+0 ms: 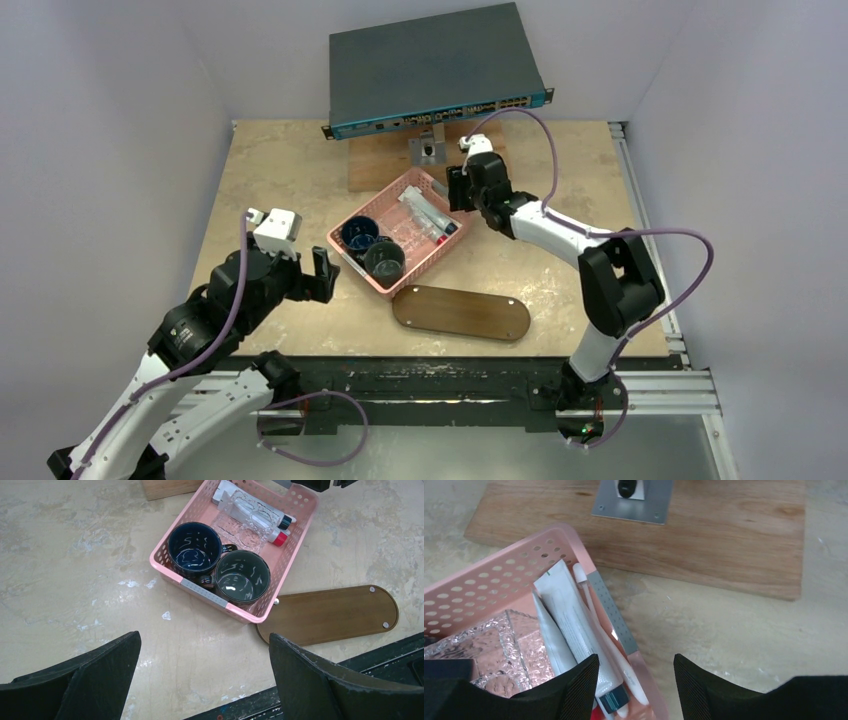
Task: Prepare toiletry sets of a toothbrush and toothpaste on the tray
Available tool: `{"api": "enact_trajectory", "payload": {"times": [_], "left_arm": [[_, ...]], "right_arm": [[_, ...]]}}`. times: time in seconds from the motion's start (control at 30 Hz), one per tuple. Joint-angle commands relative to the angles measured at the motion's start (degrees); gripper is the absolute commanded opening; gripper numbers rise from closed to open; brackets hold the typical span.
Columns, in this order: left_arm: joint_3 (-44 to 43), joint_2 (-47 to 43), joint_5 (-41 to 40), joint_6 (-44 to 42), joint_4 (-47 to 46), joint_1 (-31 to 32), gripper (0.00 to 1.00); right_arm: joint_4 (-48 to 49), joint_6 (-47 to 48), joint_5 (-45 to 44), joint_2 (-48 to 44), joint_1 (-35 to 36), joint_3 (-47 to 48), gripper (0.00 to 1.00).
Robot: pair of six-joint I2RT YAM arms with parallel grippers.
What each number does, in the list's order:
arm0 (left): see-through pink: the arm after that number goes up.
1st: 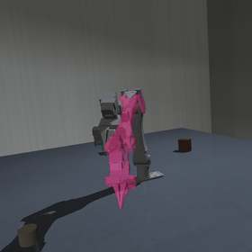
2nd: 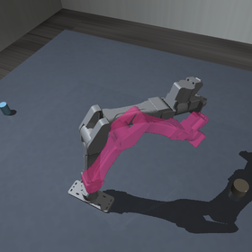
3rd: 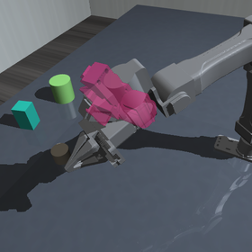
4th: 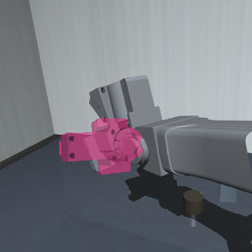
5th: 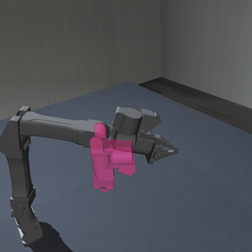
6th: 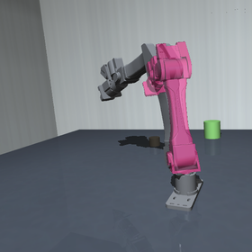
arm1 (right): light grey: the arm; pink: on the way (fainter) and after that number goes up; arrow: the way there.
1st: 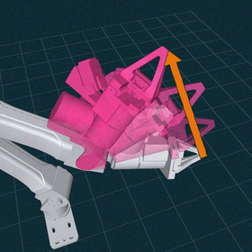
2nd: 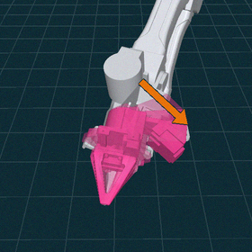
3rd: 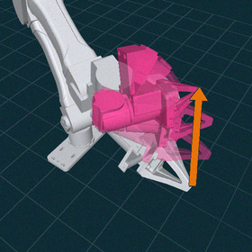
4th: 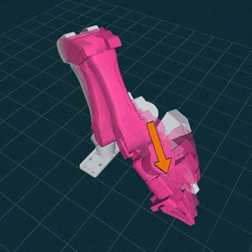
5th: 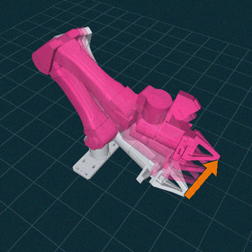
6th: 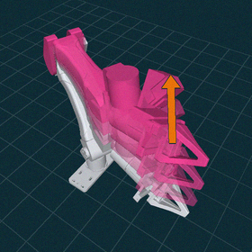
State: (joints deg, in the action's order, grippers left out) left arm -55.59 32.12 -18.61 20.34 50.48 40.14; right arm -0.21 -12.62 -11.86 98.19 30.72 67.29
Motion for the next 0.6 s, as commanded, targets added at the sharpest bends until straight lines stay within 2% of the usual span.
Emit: {"api": "enact_trajectory", "payload": {"times": [0.0, 0.13, 0.57], "left_arm": [[0.1, -0.1, 0.4, -0.9, -1.6, -0.4, 0.99], [0.1, 0.1, 0.3, -0.9, -1.5, -0.4, 0.99], [0.0, 0.7, 0.2, -0.9, -1.5, -0.4, 0.99]], "right_arm": [[3.8, 7.1, 8.3, 3.1, -0.7, 4.1, 0.59], [5.1, 8.7, 11.6, 5.8, -1.2, 5.4, 0.59], [3.9, 8.7, 12.0, 11.0, -1.5, 8.3, 0.59]]}}
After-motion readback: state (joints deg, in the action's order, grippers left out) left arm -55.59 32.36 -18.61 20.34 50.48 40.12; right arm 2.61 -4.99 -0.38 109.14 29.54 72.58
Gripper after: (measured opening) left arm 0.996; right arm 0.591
